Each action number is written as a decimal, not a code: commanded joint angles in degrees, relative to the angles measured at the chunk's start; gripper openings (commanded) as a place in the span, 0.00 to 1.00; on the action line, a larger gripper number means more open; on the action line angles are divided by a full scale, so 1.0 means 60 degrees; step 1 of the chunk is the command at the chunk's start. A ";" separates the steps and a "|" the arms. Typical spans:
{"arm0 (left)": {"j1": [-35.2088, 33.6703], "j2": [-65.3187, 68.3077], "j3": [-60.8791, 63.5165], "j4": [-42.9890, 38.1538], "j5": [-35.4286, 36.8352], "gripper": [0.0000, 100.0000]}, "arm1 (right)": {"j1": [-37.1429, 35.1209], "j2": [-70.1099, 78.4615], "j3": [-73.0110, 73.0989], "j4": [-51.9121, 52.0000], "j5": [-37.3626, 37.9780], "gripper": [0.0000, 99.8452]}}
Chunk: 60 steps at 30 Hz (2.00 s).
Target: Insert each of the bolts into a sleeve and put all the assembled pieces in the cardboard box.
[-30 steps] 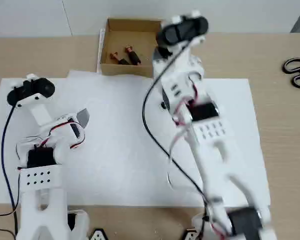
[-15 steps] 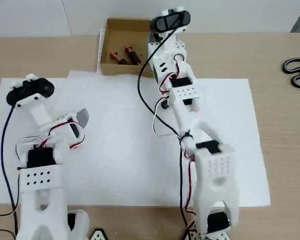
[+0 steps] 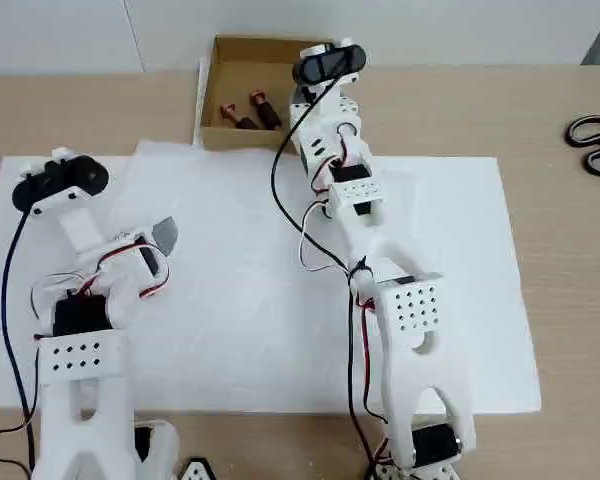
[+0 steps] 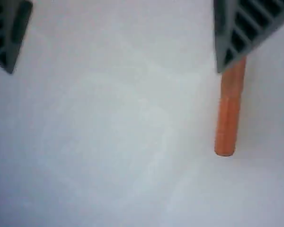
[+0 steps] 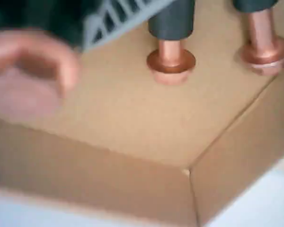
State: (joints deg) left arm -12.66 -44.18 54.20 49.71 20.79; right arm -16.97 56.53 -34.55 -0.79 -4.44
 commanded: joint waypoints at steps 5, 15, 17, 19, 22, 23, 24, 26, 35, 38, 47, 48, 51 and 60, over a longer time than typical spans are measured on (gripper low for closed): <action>-0.0088 -0.0132 -0.0007 -0.0234 -0.0117 0.25 | 0.0081 -0.0388 -0.1158 0.0271 -0.0015 0.17; -0.0088 -0.0147 -0.0286 -0.0176 -0.1582 0.25 | 0.0139 -0.2747 -0.1802 0.2806 -0.0015 0.17; -0.0088 -0.0234 -0.0637 0.0205 -0.1626 0.25 | 0.0154 -0.3348 -0.1802 0.3612 -0.0015 0.17; -0.0088 -0.0674 -0.1077 0.0821 -0.1597 0.25 | 0.0154 -0.3905 -0.1802 0.4418 -0.0015 0.17; -0.0088 -0.1832 -0.1634 0.1597 -0.1597 0.25 | 0.0271 -0.4901 -0.1802 0.5531 -0.0015 0.17; -0.0088 -0.2286 -0.1707 0.1773 -0.1597 0.25 | 0.0315 -0.5253 -0.1802 0.5883 -0.0015 0.17; -0.0088 -0.2799 -0.1736 0.1905 -0.1597 0.25 | 0.0359 -0.5560 -0.1802 0.6264 -0.0015 0.17; -0.0088 -0.3795 -0.1707 0.2095 -0.1597 0.25 | 0.0418 -0.6117 -0.1788 0.7158 -0.0015 0.17; -0.0088 -0.8278 -0.0930 0.2286 -0.1612 0.25 | 0.0564 -0.8212 -0.1788 1.1495 -0.0015 0.17; -0.0088 -0.9377 -0.0271 0.2286 -0.1612 0.25 | 0.0549 -0.8696 -0.1788 1.3004 -0.0015 0.17; -0.0059 -0.9714 0.0359 0.2286 -0.1568 0.25 | 0.0579 -0.9443 -0.1744 1.6066 -0.0059 0.17; -0.0059 -0.9626 0.0359 0.2344 -0.1553 0.25 | 0.0579 -0.9531 -0.1729 1.6081 -0.0059 0.17; -0.0029 -0.9216 0.0359 0.2842 -0.1553 0.25 | 0.0579 -0.9663 -0.1729 1.6110 -0.0059 0.17; -0.0029 -0.7355 -0.0081 0.3399 -0.1524 0.25 | 0.0579 -0.9707 0.0513 1.6095 -0.0059 0.17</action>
State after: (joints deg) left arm -12.75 -92.09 56.13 68.97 11.30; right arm -14.07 0.70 -36.31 95.65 -4.44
